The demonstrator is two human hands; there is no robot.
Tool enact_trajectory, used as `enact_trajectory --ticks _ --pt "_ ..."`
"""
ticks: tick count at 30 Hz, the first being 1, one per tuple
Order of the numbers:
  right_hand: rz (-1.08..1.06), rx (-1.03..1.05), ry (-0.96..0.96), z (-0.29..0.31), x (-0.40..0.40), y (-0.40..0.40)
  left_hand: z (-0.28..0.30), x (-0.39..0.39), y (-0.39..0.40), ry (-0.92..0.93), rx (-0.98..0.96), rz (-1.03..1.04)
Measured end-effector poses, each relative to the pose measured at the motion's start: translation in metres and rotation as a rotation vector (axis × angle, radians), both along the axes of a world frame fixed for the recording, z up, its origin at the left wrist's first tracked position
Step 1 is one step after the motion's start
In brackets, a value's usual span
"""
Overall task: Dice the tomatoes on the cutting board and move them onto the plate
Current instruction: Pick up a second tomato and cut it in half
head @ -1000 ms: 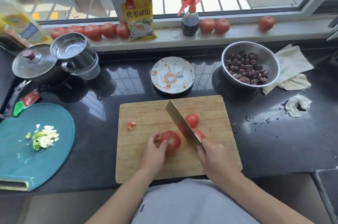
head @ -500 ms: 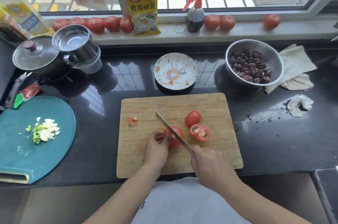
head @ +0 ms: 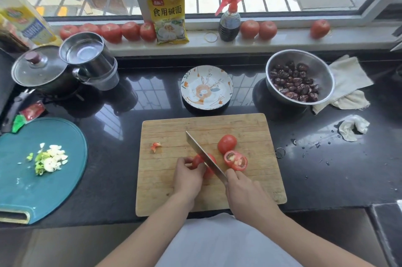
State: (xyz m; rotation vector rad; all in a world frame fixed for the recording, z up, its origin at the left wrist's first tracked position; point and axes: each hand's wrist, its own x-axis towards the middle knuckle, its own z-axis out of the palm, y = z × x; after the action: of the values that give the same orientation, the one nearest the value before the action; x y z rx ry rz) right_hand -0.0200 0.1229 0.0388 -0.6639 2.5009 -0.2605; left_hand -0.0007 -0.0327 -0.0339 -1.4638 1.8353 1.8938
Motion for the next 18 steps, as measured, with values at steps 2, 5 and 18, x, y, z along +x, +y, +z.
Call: enact_trajectory --ticks 2,5,18 --pt "0.032 0.022 -0.027 0.007 -0.004 -0.002 -0.001 0.000 0.001 -0.011 -0.033 -0.023" --pt "0.084 0.051 -0.052 0.016 -0.007 -0.009 -0.003 0.001 0.002 -0.020 -0.069 -0.042" --pt "0.089 0.028 -0.025 0.036 -0.016 -0.034 0.001 -0.006 -0.002 -0.026 -0.082 -0.031"
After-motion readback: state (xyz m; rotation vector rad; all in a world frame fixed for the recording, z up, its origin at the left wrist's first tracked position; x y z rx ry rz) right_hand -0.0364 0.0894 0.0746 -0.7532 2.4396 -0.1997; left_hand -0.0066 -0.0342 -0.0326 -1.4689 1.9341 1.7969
